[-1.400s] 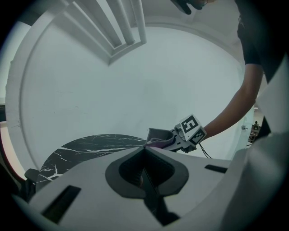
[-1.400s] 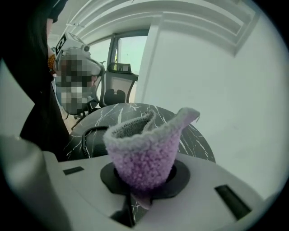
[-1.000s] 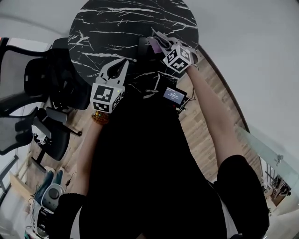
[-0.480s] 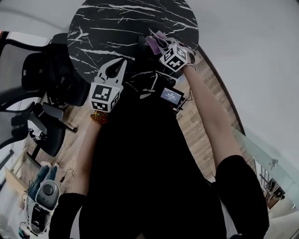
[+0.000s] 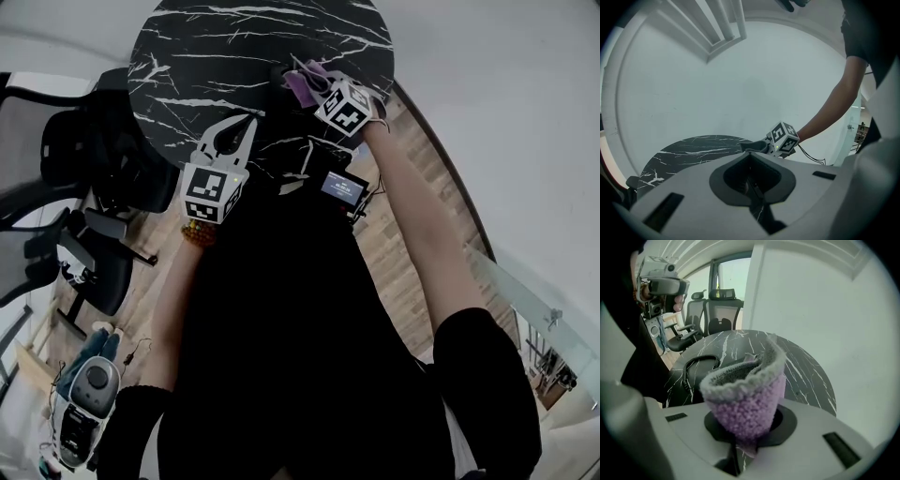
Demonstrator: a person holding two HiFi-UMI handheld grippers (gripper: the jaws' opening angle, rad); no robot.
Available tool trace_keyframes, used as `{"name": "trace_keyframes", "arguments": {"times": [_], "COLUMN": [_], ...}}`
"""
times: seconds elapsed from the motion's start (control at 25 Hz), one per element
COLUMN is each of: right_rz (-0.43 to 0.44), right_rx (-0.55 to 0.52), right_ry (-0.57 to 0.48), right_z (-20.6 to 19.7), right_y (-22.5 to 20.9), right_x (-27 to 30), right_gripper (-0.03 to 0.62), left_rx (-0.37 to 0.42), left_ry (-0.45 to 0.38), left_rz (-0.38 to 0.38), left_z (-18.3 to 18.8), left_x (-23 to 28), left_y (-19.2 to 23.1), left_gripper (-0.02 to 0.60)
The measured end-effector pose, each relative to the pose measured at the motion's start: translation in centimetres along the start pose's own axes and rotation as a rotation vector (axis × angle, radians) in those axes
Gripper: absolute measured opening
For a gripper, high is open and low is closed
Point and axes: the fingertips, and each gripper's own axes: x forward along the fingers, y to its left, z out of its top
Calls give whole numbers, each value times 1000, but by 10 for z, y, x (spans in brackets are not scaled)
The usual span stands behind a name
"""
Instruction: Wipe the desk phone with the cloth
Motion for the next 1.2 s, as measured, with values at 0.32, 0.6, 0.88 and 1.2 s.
{"name": "trace_keyframes", "arguments": {"times": [0.32, 0.6, 0.88, 1.2], "right_rz": [46, 86, 114, 152], "right_rx": [-22, -13, -33, -60], "right_ry": [29, 59, 90, 108], "right_z": [-4, -10, -15, -21], "right_y": [13, 27, 41, 58], "right_x": [3, 6, 7, 9], "right_gripper": [61, 61, 61, 61], "left_rx": [23, 24, 17, 16], "left_ry": [2, -8, -18, -21], "left_rz": [-16, -17, -9, -6], "left_z": [1, 2, 4, 4], "left_x": [0, -1, -3, -4], "left_y": [-4, -3, -1, 1], "left_gripper": [12, 12, 12, 12]}}
